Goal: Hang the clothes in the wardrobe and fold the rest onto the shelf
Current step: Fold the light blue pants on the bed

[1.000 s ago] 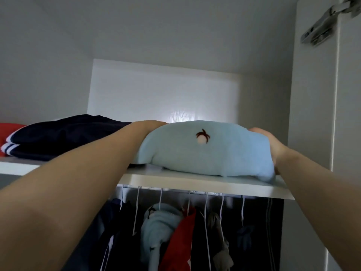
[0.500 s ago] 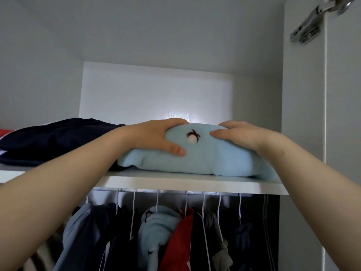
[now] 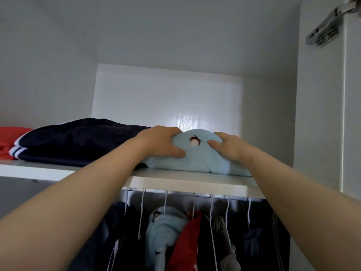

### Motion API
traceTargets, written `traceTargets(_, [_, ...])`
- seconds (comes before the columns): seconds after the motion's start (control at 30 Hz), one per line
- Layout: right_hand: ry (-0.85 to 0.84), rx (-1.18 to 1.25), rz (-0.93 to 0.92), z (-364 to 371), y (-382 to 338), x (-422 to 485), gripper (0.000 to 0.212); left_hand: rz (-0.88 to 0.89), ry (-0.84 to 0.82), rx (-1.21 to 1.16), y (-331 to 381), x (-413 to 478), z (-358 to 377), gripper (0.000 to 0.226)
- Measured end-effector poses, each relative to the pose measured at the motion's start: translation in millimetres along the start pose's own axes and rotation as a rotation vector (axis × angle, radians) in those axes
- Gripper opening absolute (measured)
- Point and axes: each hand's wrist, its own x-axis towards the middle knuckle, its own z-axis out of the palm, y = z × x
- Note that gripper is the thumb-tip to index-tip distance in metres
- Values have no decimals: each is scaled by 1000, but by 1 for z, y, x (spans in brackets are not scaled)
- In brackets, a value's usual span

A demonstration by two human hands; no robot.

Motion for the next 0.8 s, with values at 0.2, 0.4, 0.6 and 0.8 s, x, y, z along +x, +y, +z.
traceTargets(0.2, [68,142,-15,12,4,-8,47,-35,68,-63,-8,-8,10,47])
traceTargets(0.4, [154,182,78,13,11,-23,55,-118,185,219,-5,-18,14,56])
traceTargets(0.6, [316,-81,155,9,2,-58,47,-161,144,152,5,-47,12,59])
traceTargets(0.8, [415,-28,-7,20,-19,-111,44,-193,324,49,22,-97,5,43])
